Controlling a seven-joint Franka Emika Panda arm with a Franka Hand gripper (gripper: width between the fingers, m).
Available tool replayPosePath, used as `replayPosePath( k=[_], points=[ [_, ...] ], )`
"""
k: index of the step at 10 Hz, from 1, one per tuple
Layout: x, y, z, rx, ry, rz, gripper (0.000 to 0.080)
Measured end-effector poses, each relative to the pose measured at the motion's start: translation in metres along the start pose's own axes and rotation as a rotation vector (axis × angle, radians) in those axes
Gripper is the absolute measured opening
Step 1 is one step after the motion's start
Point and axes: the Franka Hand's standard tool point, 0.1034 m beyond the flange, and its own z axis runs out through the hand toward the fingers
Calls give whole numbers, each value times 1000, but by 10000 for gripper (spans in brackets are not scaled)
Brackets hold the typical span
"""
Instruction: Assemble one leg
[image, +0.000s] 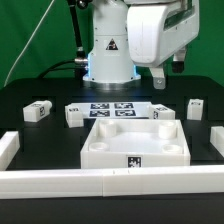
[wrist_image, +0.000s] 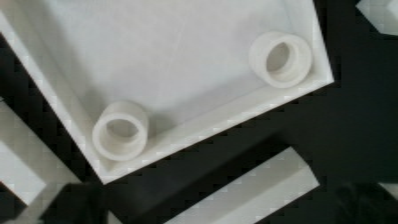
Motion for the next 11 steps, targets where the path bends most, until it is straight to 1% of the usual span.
replayPosePath(
  k=[8,9,10,11],
  points=[
    [-1,0,2,1,-2,1,650],
    [-3,0,2,-11,6,-43,650],
    [-13,-5,9,-25,12,-103,650],
    [-23,-10,17,-31,11,-192,650]
  ],
)
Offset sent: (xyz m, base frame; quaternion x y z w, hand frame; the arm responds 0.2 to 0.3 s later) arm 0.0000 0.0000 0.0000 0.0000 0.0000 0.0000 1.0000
